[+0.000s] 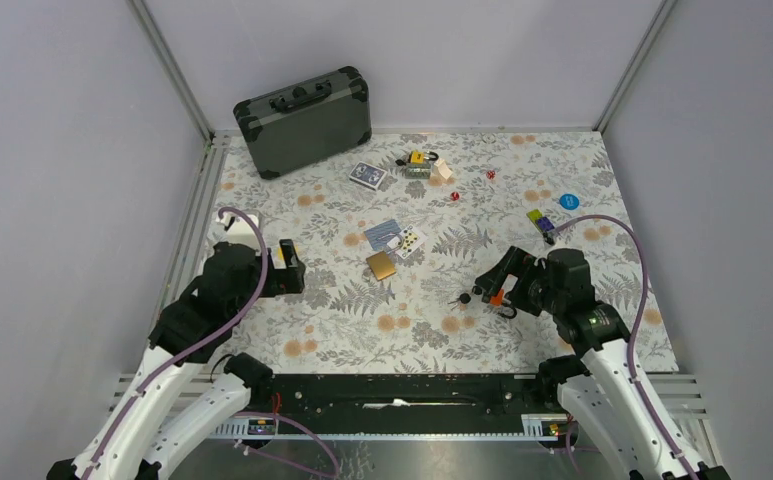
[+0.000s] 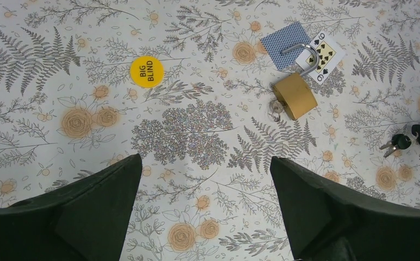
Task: Lock with the key
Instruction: Pick up the lock from the center of the board.
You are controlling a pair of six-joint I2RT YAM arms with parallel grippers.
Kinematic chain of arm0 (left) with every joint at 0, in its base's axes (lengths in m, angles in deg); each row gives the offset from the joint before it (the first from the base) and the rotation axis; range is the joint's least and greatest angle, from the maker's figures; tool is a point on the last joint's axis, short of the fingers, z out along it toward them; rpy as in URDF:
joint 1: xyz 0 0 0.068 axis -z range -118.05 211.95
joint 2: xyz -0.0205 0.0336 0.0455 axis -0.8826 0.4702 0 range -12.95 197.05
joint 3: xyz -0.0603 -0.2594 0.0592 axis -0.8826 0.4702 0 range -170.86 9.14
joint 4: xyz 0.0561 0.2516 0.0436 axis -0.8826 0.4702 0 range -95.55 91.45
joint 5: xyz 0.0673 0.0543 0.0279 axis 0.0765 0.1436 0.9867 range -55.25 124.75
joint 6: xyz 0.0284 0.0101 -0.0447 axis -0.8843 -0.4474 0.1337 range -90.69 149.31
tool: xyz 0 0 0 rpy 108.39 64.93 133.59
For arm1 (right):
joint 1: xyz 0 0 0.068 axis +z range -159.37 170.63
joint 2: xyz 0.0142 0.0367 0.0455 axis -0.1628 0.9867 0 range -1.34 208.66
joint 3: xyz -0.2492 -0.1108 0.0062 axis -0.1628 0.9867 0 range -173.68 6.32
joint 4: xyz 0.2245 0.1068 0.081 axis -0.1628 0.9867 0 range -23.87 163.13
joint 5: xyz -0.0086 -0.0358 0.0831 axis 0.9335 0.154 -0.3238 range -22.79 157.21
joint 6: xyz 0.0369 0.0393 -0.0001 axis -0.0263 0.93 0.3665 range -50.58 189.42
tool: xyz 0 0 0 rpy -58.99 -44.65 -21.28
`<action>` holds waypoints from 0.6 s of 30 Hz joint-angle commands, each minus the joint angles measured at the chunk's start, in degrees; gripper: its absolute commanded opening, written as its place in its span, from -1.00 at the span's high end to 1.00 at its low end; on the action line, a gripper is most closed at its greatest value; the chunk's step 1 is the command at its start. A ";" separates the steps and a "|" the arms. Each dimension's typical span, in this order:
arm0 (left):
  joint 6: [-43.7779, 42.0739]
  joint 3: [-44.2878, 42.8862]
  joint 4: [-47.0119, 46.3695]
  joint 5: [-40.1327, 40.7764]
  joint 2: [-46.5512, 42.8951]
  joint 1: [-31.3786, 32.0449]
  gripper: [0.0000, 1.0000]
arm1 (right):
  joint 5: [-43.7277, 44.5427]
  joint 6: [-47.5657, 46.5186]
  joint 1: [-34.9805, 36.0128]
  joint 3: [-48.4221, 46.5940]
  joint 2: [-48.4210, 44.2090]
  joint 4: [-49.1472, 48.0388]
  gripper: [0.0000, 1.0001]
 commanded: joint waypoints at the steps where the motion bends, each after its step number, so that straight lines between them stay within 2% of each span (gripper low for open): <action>1: 0.23 -0.42 -0.87 0.93 -0.32 0.17 -0.98 | 1.42 -0.76 -0.07 -1.30 0.71 2.07 -0.99; 11: 0.11 0.50 -1.79 1.95 -3.10 0.21 -0.98 | 2.75 1.04 -0.02 0.37 7.03 0.59 -0.99; 18: -0.07 0.24 -1.94 2.69 0.87 0.17 -0.98 | 2.38 2.69 0.34 -2.65 18.26 -4.14 -0.99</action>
